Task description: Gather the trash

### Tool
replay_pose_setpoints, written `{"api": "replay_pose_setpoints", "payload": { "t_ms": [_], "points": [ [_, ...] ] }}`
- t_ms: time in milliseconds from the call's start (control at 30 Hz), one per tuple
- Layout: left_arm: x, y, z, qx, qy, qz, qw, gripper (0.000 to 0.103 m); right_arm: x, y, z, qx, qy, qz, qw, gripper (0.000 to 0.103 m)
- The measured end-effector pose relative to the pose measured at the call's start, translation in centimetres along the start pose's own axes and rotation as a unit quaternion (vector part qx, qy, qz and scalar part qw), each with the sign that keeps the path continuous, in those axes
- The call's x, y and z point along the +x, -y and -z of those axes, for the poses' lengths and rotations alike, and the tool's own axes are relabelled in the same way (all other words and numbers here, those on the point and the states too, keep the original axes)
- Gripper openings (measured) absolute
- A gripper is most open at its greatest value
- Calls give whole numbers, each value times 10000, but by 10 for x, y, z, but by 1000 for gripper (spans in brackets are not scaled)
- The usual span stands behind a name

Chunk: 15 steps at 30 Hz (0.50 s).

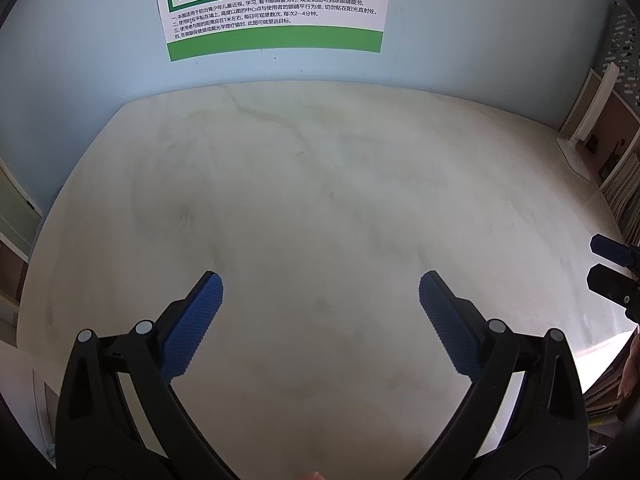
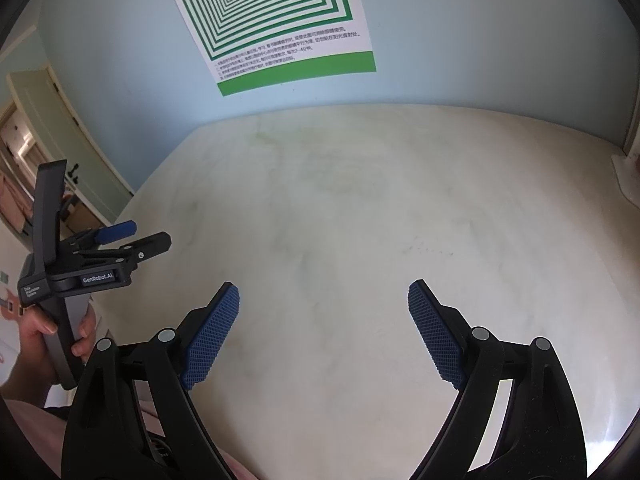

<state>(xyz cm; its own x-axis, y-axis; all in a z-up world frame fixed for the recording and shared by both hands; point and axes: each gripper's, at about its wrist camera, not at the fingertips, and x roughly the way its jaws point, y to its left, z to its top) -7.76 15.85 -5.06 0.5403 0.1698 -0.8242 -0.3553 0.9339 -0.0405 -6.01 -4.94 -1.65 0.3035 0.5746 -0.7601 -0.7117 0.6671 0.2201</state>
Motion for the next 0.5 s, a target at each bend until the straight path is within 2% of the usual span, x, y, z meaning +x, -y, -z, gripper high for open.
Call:
{"api": "replay_pose_setpoints", "payload": {
  "t_ms": [500],
  "points": [
    [2, 3, 0, 53, -42, -78, 9999, 96, 1, 4, -1, 45, -9, 14, 10000, 86]
  ]
}}
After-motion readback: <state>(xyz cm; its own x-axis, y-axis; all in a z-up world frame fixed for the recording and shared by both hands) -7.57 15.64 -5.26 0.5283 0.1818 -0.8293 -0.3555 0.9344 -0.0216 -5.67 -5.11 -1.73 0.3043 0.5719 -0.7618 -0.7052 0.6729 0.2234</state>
